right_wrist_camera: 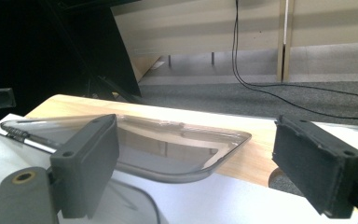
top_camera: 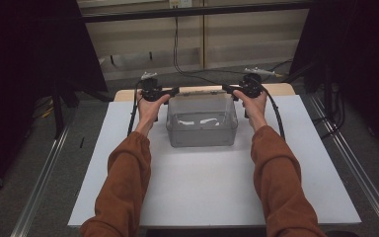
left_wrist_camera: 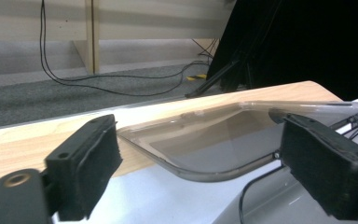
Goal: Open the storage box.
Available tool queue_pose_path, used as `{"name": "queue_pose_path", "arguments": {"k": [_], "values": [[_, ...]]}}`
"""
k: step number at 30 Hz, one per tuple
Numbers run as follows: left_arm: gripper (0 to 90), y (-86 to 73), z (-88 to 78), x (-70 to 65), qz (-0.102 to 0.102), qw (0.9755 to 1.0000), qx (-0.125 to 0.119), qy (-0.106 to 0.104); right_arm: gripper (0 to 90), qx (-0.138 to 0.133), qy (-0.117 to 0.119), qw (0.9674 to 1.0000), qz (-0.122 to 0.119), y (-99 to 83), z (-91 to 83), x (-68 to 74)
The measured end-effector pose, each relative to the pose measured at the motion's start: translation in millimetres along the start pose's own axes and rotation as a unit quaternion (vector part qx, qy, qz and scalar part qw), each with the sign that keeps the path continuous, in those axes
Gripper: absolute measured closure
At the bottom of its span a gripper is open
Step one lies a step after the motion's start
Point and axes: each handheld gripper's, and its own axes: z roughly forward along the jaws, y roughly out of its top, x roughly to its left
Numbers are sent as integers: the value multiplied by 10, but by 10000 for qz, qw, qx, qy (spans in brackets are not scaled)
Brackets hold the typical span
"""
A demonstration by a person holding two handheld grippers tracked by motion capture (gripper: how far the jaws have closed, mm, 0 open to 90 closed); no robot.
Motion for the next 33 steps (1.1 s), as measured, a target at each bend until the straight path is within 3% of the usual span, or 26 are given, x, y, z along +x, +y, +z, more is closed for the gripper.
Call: {"name": "queue_pose_path", "arguments": {"k": [2, 8, 11, 15, 19, 23, 25, 33], "values": [[86, -6, -15, -6, 69, 10000, 11, 47, 127, -45, 1, 9999, -149, -9, -21, 14], [77, -67, -83, -114, 207, 9997, -116, 14, 95, -336, 117, 9992, -173, -29, -84, 42], [68, -78, -118, -123, 118, 9997, -220, -16, 88, -391, 121, 9988, -277, -39, -105, 78], [46, -116, -158, -162, 428, 9988, -222, 103, 86, -453, 56, 9976, -515, -50, -141, 137], [39, -153, -204, -215, 593, 9978, -239, 156, 72, -569, -4, 9960, -694, -65, -192, 183], [36, -174, -304, -271, 695, 9963, -503, 44, 51, -678, -28, 9948, -754, -110, -276, 217], [32, -184, -344, -298, 766, 9954, -572, 90, 43, -708, -96, 9940, -827, -125, -324, 226], [25, -251, -480, -379, 808, 9942, -697, 114, 27, -920, -245, 9911, -933, -166, -526, 241]]}}
